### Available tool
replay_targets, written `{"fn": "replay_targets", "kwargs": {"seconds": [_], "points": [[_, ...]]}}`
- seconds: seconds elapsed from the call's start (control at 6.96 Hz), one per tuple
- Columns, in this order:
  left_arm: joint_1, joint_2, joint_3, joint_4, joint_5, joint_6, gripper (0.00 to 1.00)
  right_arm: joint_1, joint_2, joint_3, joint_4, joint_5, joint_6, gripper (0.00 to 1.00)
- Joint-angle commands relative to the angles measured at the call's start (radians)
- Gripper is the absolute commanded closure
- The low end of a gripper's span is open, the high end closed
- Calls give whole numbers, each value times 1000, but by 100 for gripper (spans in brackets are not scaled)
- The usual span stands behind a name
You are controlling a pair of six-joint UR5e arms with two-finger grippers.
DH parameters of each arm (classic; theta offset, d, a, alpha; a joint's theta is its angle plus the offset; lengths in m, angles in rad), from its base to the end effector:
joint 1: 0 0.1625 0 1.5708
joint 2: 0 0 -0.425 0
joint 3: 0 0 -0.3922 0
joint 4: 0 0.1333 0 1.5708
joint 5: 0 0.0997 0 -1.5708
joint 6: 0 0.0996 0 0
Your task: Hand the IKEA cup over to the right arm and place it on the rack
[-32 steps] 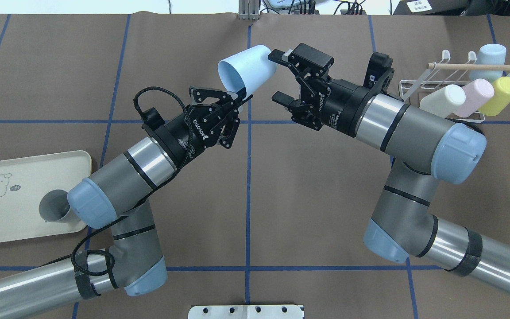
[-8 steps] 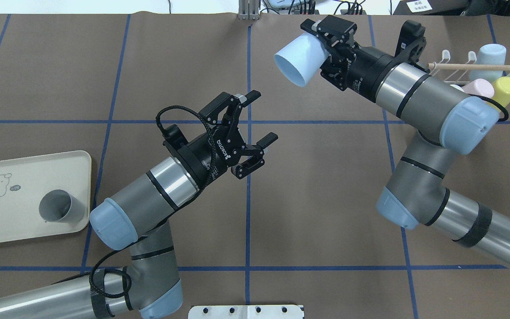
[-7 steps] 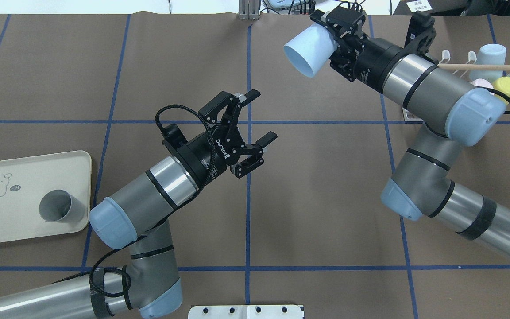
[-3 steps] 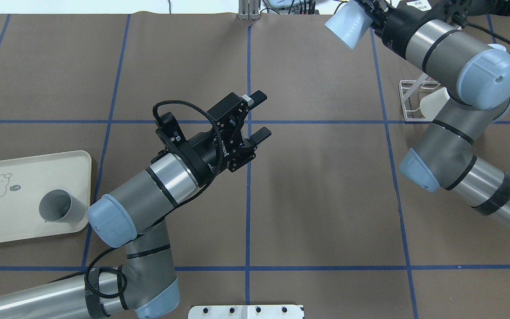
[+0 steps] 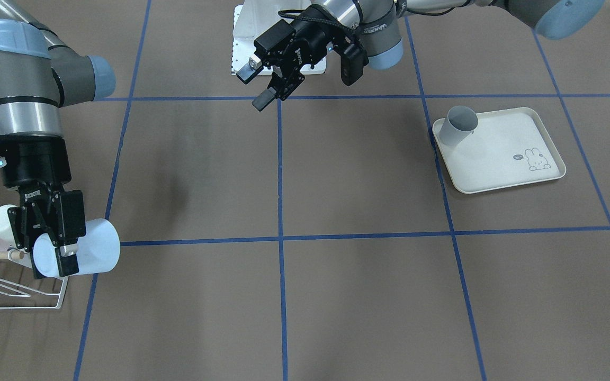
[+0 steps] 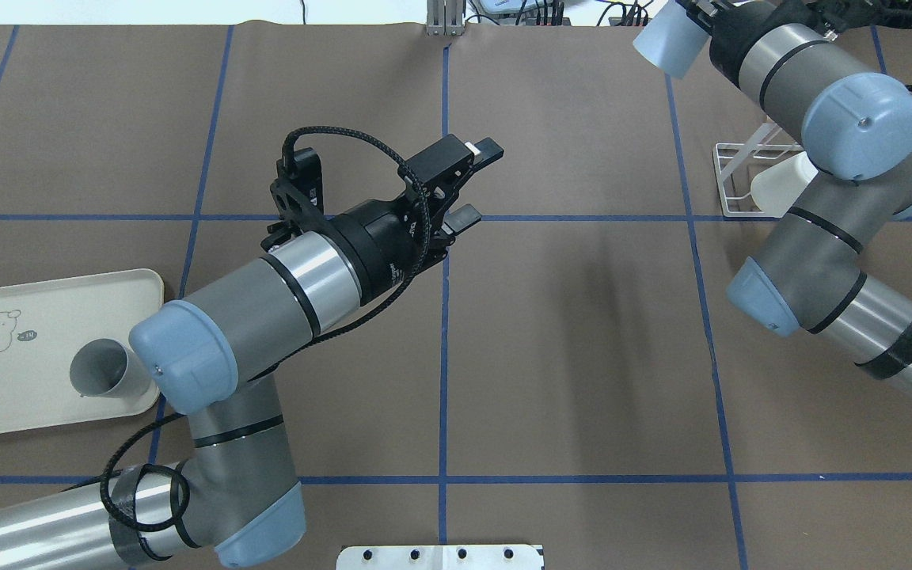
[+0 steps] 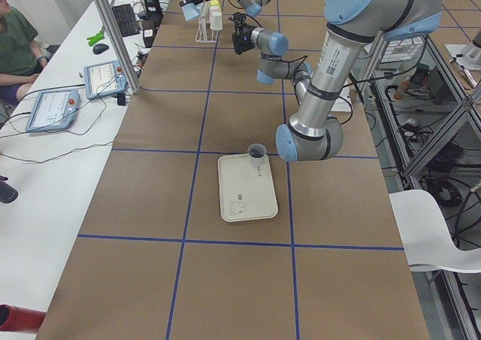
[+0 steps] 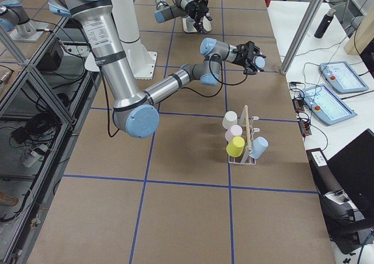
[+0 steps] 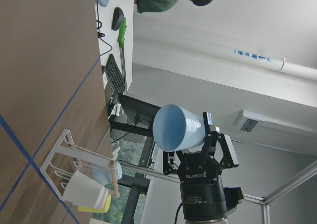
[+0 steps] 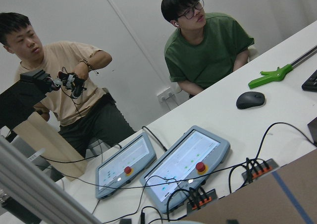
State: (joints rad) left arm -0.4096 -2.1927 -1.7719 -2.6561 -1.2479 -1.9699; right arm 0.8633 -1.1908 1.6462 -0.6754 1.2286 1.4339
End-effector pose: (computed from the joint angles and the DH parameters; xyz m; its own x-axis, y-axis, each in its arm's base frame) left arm 0.4576 -0.3784 0.0950 -0.5334 -0.1702 -0.8286 0.4830 0.7429 -0.4635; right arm -0.2783 -0.5820 0.3079 0.2673 0.1147 0.9568 -0.9007 0.3826 0.2057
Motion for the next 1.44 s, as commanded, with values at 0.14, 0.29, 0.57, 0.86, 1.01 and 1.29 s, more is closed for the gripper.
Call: {"fn": "replay_targets", "kwargs": {"seconds": [0.14,0.29,0.57,0.86,1.01,1.29], "points": [[-136,-1,-142,389,-170,9,0,20,-58,4,-122,-86,-166,100],[-179,-1,-206,507,-232,11,0,31,-59,6,-162,-105,-225,100],[-219,-1,-230,564,-294,11,0,101,-64,1,-197,-107,-323,100],[-221,14,-224,577,-295,38,0,132,-79,-31,-227,-124,-397,100],[-221,28,-262,685,-295,163,0,131,-93,-64,-219,-170,-397,100],[-221,30,-288,756,-295,195,0,131,-128,-71,-181,-208,-395,100]]}}
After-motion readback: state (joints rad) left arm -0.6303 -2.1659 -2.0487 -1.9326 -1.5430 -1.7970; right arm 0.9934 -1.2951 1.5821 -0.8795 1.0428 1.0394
